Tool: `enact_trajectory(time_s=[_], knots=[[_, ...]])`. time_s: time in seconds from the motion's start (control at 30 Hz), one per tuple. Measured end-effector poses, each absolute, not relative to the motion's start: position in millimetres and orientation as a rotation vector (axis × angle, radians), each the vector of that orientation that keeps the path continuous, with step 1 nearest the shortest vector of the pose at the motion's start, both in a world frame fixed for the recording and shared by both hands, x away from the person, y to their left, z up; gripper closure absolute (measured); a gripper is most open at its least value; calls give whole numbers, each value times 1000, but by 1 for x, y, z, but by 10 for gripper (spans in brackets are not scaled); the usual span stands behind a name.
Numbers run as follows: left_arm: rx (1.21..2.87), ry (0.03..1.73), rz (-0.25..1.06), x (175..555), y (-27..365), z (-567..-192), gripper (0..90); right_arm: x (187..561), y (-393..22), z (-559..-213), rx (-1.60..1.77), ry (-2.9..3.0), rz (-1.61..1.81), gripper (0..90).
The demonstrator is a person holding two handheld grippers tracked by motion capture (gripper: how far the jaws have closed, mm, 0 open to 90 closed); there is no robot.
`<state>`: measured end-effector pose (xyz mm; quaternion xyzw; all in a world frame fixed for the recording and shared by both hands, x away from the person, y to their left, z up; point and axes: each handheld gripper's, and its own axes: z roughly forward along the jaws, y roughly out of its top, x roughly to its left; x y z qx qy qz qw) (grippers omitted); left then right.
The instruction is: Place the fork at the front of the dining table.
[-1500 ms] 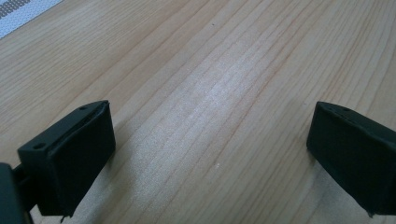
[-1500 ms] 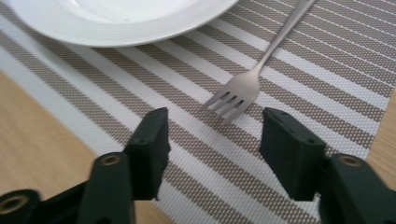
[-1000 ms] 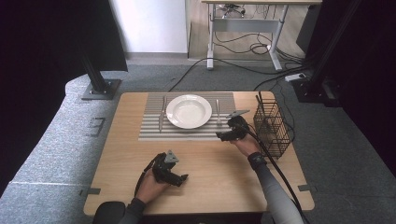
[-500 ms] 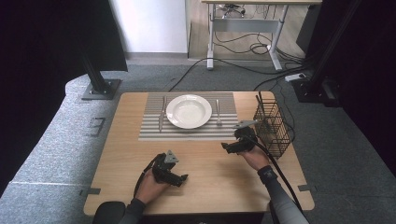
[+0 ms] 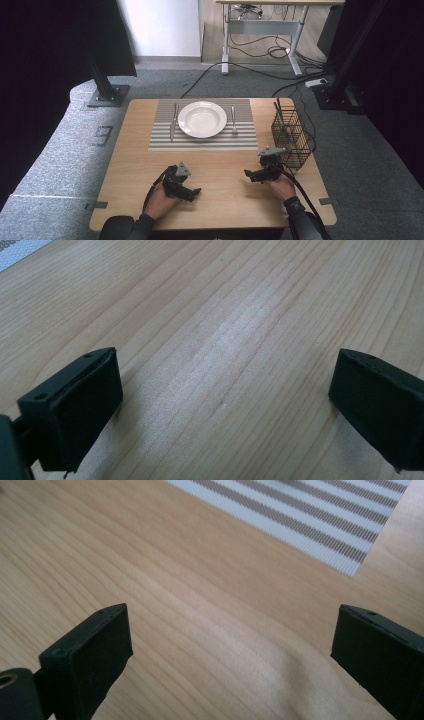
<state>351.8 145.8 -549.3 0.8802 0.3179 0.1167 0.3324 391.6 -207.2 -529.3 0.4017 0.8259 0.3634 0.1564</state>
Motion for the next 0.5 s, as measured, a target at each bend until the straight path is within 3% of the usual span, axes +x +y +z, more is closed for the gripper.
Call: enact_trajectory(time_s=[0.5], knots=[[2305, 826, 303, 352, 146, -549, 0, 382, -210, -557, 1109, 2389, 1009, 0]])
